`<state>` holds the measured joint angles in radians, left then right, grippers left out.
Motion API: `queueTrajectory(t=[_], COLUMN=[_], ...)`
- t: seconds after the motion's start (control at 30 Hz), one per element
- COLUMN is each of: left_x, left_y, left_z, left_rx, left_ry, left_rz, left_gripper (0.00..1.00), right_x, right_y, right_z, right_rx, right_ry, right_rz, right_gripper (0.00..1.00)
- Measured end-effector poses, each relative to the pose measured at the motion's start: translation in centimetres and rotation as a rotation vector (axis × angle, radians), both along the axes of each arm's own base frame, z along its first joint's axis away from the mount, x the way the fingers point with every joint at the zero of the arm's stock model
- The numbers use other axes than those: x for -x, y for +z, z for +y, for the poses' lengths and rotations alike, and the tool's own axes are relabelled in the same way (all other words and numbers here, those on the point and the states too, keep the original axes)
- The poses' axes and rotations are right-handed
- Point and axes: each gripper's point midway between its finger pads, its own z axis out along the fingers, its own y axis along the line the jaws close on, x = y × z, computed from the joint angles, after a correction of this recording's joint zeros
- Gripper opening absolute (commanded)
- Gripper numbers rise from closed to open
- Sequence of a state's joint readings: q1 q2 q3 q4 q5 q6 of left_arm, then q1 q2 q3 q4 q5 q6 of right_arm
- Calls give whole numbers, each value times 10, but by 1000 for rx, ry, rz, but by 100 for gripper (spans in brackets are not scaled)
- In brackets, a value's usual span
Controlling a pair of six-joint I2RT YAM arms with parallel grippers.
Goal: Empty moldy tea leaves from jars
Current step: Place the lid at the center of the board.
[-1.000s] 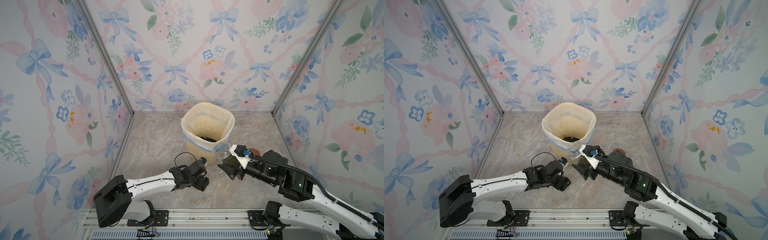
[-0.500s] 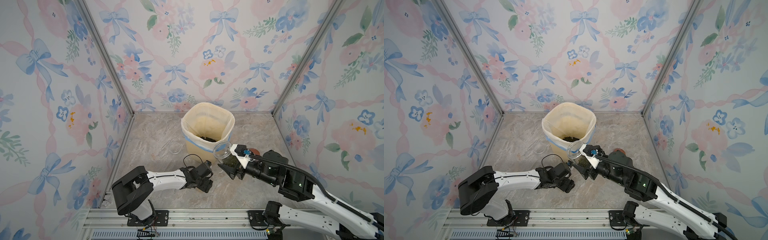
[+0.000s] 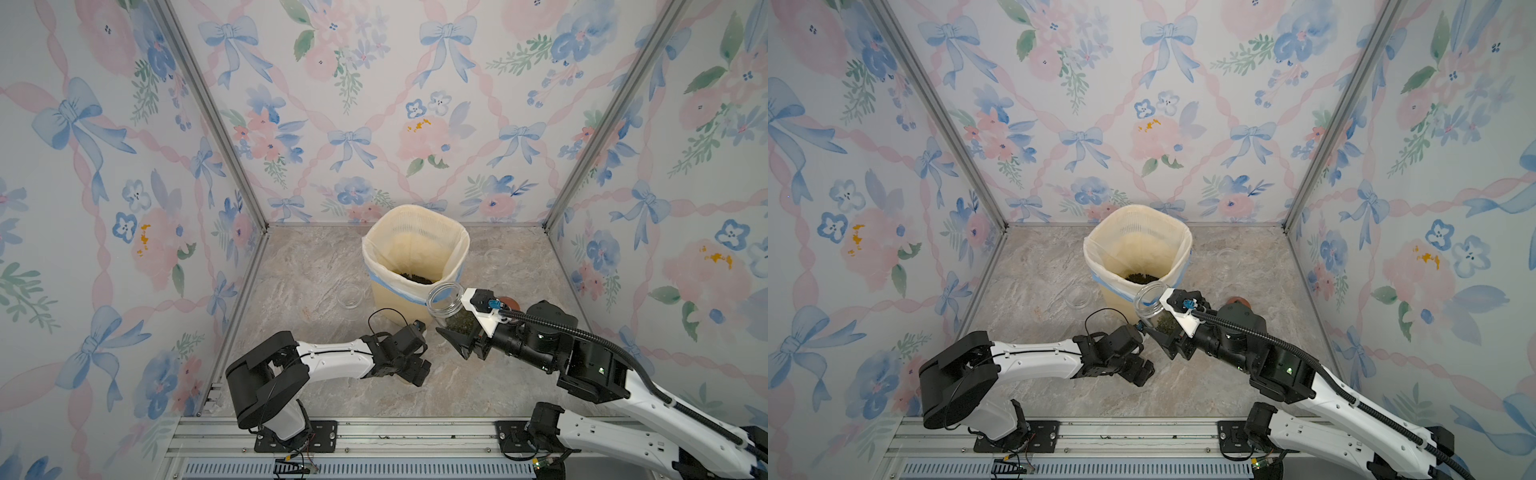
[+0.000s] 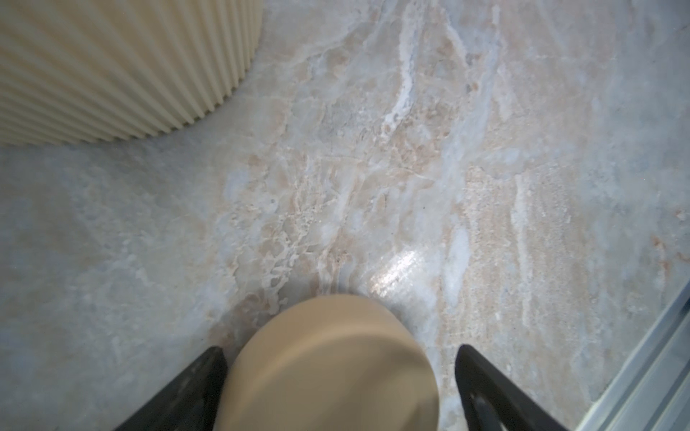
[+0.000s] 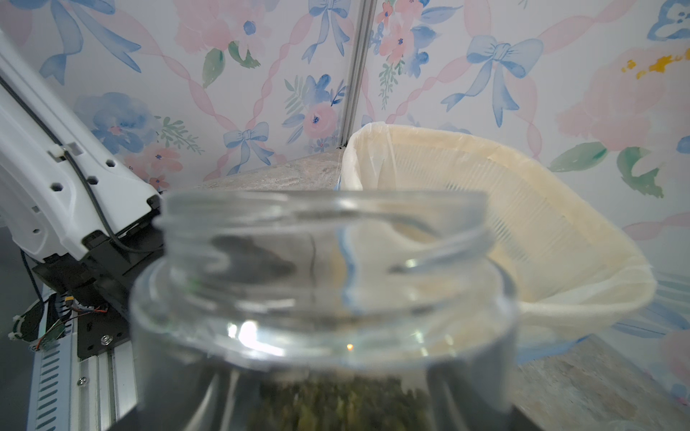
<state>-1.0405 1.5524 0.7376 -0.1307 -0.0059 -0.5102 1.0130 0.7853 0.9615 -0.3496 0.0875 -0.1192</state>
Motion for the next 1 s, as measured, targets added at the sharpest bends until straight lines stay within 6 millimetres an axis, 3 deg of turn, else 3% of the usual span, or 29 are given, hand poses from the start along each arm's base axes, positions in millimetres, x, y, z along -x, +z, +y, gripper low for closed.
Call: queueTrajectory(t=[0.27, 0.47, 0.67, 1.0], left_x=[15, 16, 14, -1], left_y=[7, 61, 145, 337], left_z=[20, 20, 21, 59], left_rx=[2, 101, 269, 573], left_ry=[21, 35, 34, 75], left_rz=[35, -5, -107, -405], left_gripper=[98, 98, 98, 98], right_x=[-3, -15, -30, -57], right_y=[-1, -6, -1, 43], right_z=[-1, -4, -6, 4], right_rx=[1, 15, 19, -22], right_ry=[-10, -44, -76, -98], right_rz=[4, 17, 35, 99], right_gripper=[67, 67, 67, 68])
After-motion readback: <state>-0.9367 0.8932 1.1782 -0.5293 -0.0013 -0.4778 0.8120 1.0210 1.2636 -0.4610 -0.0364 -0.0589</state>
